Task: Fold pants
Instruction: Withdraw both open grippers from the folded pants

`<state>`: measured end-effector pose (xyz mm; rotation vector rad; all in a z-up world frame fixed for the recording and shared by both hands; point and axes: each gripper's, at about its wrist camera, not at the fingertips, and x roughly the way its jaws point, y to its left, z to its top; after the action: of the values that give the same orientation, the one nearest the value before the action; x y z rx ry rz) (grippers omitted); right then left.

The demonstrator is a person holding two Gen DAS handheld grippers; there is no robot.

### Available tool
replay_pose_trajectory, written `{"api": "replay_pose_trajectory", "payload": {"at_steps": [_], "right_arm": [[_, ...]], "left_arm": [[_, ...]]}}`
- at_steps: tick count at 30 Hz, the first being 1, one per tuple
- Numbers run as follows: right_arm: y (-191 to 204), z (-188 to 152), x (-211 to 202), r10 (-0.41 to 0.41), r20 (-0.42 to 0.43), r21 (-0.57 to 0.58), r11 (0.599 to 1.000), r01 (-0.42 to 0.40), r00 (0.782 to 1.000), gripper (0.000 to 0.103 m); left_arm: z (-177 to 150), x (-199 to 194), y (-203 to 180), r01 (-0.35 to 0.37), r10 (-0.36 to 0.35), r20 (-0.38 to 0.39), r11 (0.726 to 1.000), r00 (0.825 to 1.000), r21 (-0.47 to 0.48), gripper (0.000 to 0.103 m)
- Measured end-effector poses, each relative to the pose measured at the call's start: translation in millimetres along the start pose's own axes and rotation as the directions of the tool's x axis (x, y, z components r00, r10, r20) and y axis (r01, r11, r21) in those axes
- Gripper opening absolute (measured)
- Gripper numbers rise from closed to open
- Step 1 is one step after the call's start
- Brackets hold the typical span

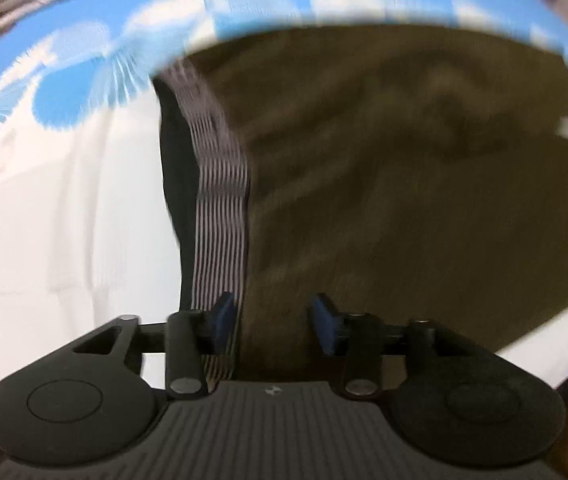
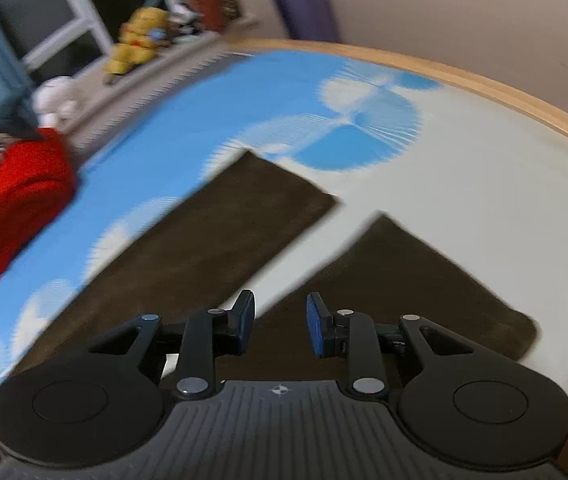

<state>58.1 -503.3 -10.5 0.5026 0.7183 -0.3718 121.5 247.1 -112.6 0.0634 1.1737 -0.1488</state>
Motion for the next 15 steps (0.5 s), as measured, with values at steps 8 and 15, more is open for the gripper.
{"api": "replay_pose_trajectory", "payload": {"at_steps": [8, 15], "right_arm": [[79, -12, -10, 0.120, 0.039, -0.133, 0.985, -0.113, 0.992, 0.030], [138, -19, -8, 0.222, 0.034, -0.142, 0.966, -0.215, 0.975, 0.030]], "left_arm": [[23, -24, 7, 0.016, 0.026, 0.213, 0.981, 0.977, -0.194, 0.056], [58, -28, 4, 0.027, 0.063, 0.321, 0.963, 0.945, -0.269, 0.056]]}}
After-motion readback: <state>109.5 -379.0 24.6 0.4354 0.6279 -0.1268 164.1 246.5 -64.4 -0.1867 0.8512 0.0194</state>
